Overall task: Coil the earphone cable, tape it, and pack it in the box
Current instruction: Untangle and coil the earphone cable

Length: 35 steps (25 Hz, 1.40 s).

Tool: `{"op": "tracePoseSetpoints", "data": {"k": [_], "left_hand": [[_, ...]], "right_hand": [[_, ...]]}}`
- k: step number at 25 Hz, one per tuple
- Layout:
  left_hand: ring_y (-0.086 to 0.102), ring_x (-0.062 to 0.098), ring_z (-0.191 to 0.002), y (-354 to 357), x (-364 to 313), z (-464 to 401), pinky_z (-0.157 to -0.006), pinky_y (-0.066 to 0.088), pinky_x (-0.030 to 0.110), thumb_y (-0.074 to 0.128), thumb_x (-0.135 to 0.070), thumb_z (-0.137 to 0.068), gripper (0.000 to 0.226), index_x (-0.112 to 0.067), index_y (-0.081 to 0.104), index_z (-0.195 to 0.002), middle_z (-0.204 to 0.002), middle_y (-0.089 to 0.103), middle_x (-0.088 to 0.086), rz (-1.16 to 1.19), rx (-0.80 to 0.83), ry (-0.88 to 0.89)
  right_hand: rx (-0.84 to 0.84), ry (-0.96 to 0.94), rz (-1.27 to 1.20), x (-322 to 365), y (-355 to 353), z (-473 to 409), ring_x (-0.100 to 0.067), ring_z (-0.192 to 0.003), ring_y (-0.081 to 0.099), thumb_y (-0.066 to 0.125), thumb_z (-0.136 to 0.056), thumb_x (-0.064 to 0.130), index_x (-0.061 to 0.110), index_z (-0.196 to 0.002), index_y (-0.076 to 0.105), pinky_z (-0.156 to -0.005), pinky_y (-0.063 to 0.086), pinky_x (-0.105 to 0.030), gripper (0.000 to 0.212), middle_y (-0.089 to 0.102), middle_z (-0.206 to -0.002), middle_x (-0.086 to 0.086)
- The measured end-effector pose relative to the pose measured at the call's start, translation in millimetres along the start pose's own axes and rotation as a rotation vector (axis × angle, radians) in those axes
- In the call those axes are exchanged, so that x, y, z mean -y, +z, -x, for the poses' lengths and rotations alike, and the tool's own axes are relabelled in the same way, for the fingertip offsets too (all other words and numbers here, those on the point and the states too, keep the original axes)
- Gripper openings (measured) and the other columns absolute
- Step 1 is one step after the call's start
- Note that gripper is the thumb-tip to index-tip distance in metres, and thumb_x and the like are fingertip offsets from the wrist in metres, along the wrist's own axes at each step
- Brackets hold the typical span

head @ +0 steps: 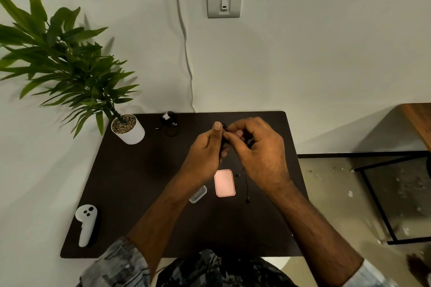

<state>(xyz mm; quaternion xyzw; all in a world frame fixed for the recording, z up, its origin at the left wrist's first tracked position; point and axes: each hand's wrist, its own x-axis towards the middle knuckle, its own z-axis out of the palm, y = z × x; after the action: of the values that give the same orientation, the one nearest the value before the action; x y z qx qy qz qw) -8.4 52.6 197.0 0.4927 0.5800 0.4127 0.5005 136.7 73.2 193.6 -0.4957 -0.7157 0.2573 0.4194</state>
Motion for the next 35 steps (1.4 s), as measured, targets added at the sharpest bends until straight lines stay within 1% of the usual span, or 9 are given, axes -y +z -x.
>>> {"op": "tracePoseSetpoints", "data": {"k": [3, 9, 13, 16, 21, 24, 28, 31, 35], "left_hand": [[0.045, 0.010, -0.060, 1.2, 1.5, 1.4, -0.059, 0.043, 0.026, 0.024, -0.055, -0.104, 0.053, -0.024, 0.058, -0.078, -0.063, 0.046, -0.004, -0.031, 0.005, 0.000], [0.052, 0.011, -0.065, 8.8, 0.8, 6.4, -0.067, 0.055, 0.027, 0.031, -0.050, -0.105, 0.049, -0.011, 0.060, -0.095, -0.069, 0.049, 0.000, 0.131, 0.058, -0.039], [0.064, 0.018, -0.074, 11.5, 3.5, 3.6, -0.071, 0.060, 0.034, 0.037, -0.040, -0.108, 0.044, -0.006, 0.062, -0.097, -0.079, 0.060, 0.008, 0.341, -0.229, -0.008], [0.074, 0.025, -0.086, 9.4, 2.6, -0.6, -0.084, 0.061, 0.043, 0.037, -0.040, -0.109, 0.040, -0.012, 0.059, -0.090, -0.082, 0.072, 0.005, 0.391, -0.457, -0.017], [0.076, 0.021, -0.090, 9.4, -1.8, 1.1, -0.090, 0.059, 0.045, 0.035, -0.047, -0.108, 0.039, -0.019, 0.059, -0.097, -0.086, 0.077, 0.003, 0.402, -0.560, -0.125], [0.074, 0.022, -0.097, 13.1, -0.8, 2.9, -0.095, 0.058, 0.050, 0.039, -0.047, -0.107, 0.034, -0.023, 0.064, -0.103, -0.095, 0.075, 0.004, 0.406, -0.560, -0.145], [0.076, 0.018, -0.097, 14.9, -3.8, 4.2, -0.093, 0.059, 0.043, 0.042, -0.033, -0.109, 0.029, -0.022, 0.068, -0.108, -0.096, 0.078, 0.002, 0.437, -0.434, -0.095], [0.073, 0.022, -0.095, 14.2, -3.4, 4.1, -0.088, 0.061, 0.040, 0.043, -0.033, -0.108, 0.030, -0.018, 0.067, -0.100, -0.095, 0.074, 0.006, 0.445, -0.447, -0.100], [0.064, 0.016, -0.068, 3.9, -7.9, -0.7, -0.072, 0.060, 0.035, 0.040, -0.033, -0.110, 0.028, -0.016, 0.058, -0.096, -0.068, 0.056, -0.001, 0.636, -0.530, -0.057]], "right_hand": [[-0.057, 0.106, -0.029, 0.5, 0.5, 1.0, -0.008, -0.079, 0.064, 0.080, -0.091, 0.031, 0.024, -0.094, 0.069, -0.068, 0.057, -0.021, 0.013, 0.064, -0.085, 0.011], [-0.047, 0.229, -0.221, 2.4, -3.8, -3.0, -0.002, -0.071, 0.065, 0.082, -0.091, 0.025, 0.021, -0.092, 0.071, -0.066, 0.055, -0.015, 0.011, 0.069, -0.078, 0.010], [0.085, 0.236, -0.261, -3.6, -4.6, -4.0, -0.005, -0.080, 0.070, 0.075, -0.096, 0.019, 0.021, -0.104, 0.075, -0.076, 0.063, -0.029, 0.008, 0.072, -0.085, 0.012], [0.117, 0.259, -0.146, -5.0, 4.3, 1.1, -0.012, -0.078, 0.071, 0.074, -0.097, 0.024, 0.027, -0.102, 0.073, -0.071, 0.064, -0.039, 0.006, 0.070, -0.082, 0.008], [0.140, 0.224, -0.184, 11.4, 21.3, 12.3, 0.004, -0.090, 0.069, 0.074, -0.097, 0.018, 0.023, -0.102, 0.070, -0.074, 0.055, -0.011, 0.008, 0.074, -0.096, 0.017], [0.081, 0.265, -0.197, 17.8, 28.0, 15.4, 0.006, -0.089, 0.068, 0.077, -0.095, 0.018, 0.024, -0.094, 0.062, -0.070, 0.051, -0.006, 0.016, 0.071, -0.092, 0.018], [0.058, 0.294, -0.192, 17.9, 30.2, 14.3, 0.004, -0.088, 0.067, 0.077, -0.095, 0.021, 0.023, -0.093, 0.061, -0.067, 0.052, -0.006, 0.016, 0.071, -0.090, 0.014], [0.072, 0.257, -0.203, 15.5, 29.1, 13.4, -0.005, -0.081, 0.070, 0.077, -0.095, 0.023, 0.025, -0.093, 0.060, -0.067, 0.057, -0.014, 0.017, 0.072, -0.089, 0.009], [0.369, 0.201, -0.150, 0.9, 19.5, 12.9, -0.008, -0.074, 0.073, 0.065, -0.103, 0.032, 0.030, -0.103, 0.055, -0.070, 0.064, -0.032, 0.011, 0.073, -0.085, 0.004]]}}
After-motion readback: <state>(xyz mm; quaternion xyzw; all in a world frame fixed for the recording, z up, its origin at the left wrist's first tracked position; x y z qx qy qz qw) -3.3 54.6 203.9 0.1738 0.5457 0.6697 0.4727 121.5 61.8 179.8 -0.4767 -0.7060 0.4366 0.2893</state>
